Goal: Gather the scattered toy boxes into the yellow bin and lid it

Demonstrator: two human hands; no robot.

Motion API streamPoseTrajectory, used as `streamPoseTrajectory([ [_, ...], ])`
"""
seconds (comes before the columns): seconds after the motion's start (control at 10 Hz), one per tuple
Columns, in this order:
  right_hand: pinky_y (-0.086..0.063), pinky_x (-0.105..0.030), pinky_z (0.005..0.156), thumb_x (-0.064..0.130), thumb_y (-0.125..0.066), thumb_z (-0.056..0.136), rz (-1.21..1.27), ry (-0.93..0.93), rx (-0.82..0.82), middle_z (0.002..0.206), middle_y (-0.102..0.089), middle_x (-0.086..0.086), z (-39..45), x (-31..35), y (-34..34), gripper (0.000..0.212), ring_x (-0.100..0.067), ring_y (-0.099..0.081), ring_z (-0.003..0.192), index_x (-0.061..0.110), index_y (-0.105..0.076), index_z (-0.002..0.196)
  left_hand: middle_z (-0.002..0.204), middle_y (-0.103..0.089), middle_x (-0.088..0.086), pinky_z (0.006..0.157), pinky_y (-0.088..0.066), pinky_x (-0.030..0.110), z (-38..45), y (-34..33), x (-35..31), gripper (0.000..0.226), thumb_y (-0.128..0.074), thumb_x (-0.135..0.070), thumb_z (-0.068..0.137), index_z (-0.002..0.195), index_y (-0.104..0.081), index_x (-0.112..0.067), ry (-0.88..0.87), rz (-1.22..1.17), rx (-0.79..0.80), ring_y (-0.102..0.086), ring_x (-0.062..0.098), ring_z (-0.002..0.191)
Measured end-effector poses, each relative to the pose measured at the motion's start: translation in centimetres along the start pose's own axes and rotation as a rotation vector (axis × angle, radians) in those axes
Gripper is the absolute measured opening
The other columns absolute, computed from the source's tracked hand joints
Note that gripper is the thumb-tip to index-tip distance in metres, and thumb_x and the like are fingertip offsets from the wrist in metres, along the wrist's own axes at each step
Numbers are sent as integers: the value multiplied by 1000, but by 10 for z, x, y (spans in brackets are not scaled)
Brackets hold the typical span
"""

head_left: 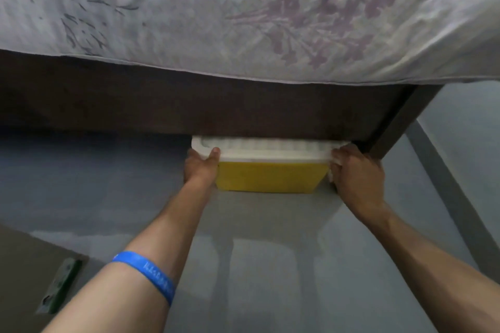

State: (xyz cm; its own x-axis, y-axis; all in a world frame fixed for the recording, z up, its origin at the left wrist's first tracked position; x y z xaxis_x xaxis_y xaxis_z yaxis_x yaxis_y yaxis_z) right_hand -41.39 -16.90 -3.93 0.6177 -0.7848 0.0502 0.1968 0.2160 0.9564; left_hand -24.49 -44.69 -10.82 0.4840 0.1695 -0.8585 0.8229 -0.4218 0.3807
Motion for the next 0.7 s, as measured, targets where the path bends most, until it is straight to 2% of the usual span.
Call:
streamPoseTrajectory([
  [0.2,-47,-43,74,12,-61,87,-35,-140,-35,95,-73,-15,7,14,-12,15,-39,-67,79,10,-71,98,135,-59,14,96,-52,50,33,-9,-9,70,-64,-47,89,142,-42,-8,-50,-4,17,-63,31,118],
  [0.3,-51,-45,75,8,-63,87,0,-199,-48,90,-74,-18,10,20,-12,24,-40,-69,78,10,-70,110,138,-57,15,97,-51,48,35,-14,-10,72,-62,-47,90,146,-38,-8,-70,-27,15,-63,34,117],
  [0.4,-52,-45,79,10,-60,89,-3,-205,10,104,-74,-15,8,16,-11,35,-38,-69,86,14,-65,124,138,-56,14,97,-51,47,33,-15,-11,72,-62,-48,90,146,-39,-10,-68,-15,21,-62,35,117],
  [0.5,-51,-46,88,16,-55,92,51,-213,221,142,-56,-8,8,16,-12,58,-37,-64,107,21,-41,149,145,-49,15,99,-49,48,17,-8,-16,73,-61,-48,91,147,-36,-10,-79,106,25,-55,35,125],
  [0.6,-48,-48,97,18,-54,95,153,-186,351,161,-29,-6,-1,13,-7,71,-40,-53,123,20,-20,157,157,-34,11,107,-42,48,-12,9,-14,83,-57,-54,92,155,-20,-14,-22,145,117,-42,35,136],
  [0.7,-49,-50,95,16,-53,95,202,-49,168,160,-31,-12,-20,11,19,58,-43,-49,126,10,-36,150,155,-39,1,104,-36,26,-67,51,-19,71,-52,-57,92,151,-36,-21,20,117,291,-43,21,136],
])
Point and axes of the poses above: each hand's wrist, its own z-axis towards the middle knuckle, its own y-axis out of the back of the hand, x = y × z, the point moved 3 cm from there along z, towards the middle knuckle
